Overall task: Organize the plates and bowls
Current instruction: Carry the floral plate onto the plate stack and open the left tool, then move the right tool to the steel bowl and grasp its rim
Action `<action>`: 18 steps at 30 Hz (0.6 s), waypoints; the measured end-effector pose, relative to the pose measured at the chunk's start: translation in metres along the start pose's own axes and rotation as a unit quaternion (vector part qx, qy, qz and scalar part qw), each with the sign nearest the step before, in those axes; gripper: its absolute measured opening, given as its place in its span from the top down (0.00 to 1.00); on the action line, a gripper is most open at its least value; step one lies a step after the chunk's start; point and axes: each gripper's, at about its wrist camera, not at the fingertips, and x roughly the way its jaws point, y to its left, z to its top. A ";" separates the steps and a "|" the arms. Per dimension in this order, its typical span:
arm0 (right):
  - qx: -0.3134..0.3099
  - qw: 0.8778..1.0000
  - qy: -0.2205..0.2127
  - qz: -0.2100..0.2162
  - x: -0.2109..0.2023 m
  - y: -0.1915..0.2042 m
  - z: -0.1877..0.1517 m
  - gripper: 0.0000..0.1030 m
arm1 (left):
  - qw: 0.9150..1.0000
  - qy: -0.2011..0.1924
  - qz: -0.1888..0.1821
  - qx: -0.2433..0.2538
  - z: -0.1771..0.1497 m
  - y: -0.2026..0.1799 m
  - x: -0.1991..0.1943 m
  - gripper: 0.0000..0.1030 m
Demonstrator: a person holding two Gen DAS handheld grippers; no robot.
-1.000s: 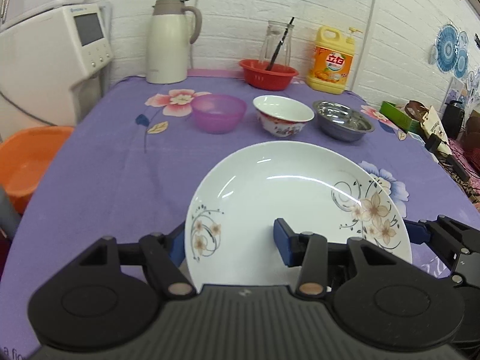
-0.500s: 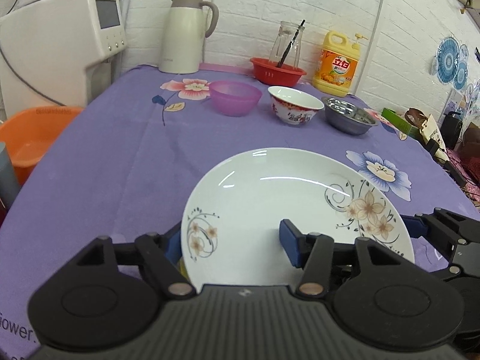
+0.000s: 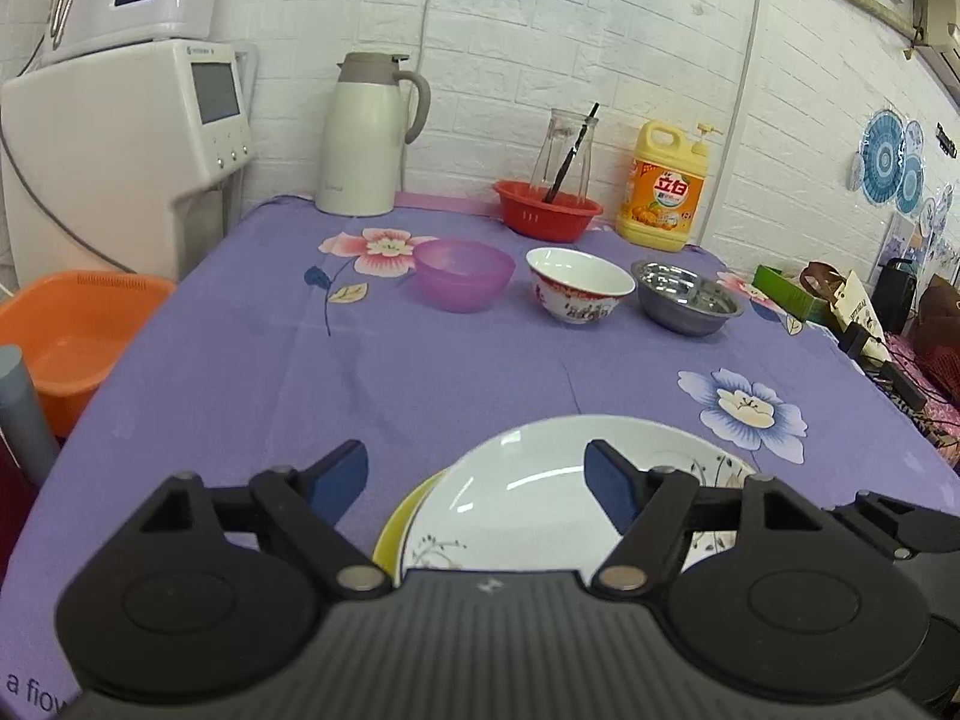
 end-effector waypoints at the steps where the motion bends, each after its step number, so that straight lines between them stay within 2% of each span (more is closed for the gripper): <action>1: 0.000 1.000 0.011 -0.005 0.002 -0.001 -0.001 0.00 | 1.000 -0.001 -0.001 -0.002 0.002 -0.001 0.001 0.29; 3: 0.010 1.000 0.024 0.015 0.006 -0.008 -0.004 0.00 | 1.000 -0.003 -0.002 -0.002 0.005 -0.003 0.003 0.29; 8: -0.013 1.000 0.014 0.009 0.002 -0.006 -0.003 0.00 | 1.000 -0.002 -0.005 -0.003 0.010 -0.011 0.007 0.29; 12: 0.037 0.999 -0.032 -0.002 -0.013 -0.030 0.001 0.00 | 1.000 -0.001 -0.010 -0.002 0.012 -0.016 0.009 0.29; 18: 0.086 0.995 -0.048 -0.028 -0.017 -0.071 0.005 0.00 | 0.999 0.019 -0.028 -0.006 0.014 -0.030 0.025 0.27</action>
